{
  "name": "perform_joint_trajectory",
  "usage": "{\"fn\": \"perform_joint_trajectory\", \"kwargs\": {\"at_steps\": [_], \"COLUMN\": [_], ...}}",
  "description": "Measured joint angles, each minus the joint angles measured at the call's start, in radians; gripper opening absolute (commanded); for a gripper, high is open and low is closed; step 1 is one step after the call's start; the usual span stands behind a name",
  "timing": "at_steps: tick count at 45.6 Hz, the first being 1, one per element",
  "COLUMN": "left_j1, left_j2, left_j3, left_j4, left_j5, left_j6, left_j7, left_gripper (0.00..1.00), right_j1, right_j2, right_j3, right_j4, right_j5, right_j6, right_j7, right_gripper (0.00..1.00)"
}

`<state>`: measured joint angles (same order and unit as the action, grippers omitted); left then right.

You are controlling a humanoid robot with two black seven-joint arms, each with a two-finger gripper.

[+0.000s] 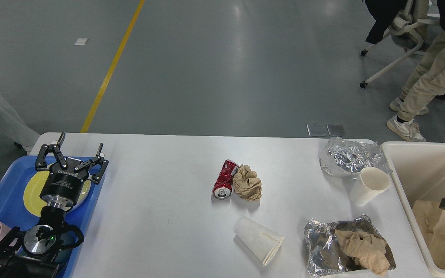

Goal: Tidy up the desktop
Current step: 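Raise the right gripper out of the white bin, then lower the right gripper onto the crumpled foil and grasp it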

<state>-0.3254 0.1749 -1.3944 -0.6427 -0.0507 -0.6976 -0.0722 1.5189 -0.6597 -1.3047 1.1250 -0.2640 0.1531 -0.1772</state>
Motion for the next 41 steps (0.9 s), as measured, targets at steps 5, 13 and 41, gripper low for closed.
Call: {"fn": "perform_joint_trajectory", "kwargs": {"at_steps": [5,13,41], "left_j1": [0.000,0.000,0.000], "left_j2": [0.000,0.000,0.000], "left_j3": [0.000,0.001,0.000], "left_j4": [0.000,0.000,0.000], "left_j5": [0.000,0.000,0.000], "left_j6": [0.000,-0.001,0.001], "left_j7": [0.000,0.000,-0.002], "left_gripper": [0.97,0.97,0.96], "right_j1": [0.194,0.465,0.946], "right_j2": [0.079,0.242,0.319], "right_j3": [-0.095,-0.148,-0.015], "right_j4": [0.085,0.173,0.602], "right_j5": [0.001,0.006,0.086], "right_j6": [0.199,0.553,0.490], "right_j7": [-0.002,-0.002,0.013], "right_gripper": [1.00,1.00,1.00]}}
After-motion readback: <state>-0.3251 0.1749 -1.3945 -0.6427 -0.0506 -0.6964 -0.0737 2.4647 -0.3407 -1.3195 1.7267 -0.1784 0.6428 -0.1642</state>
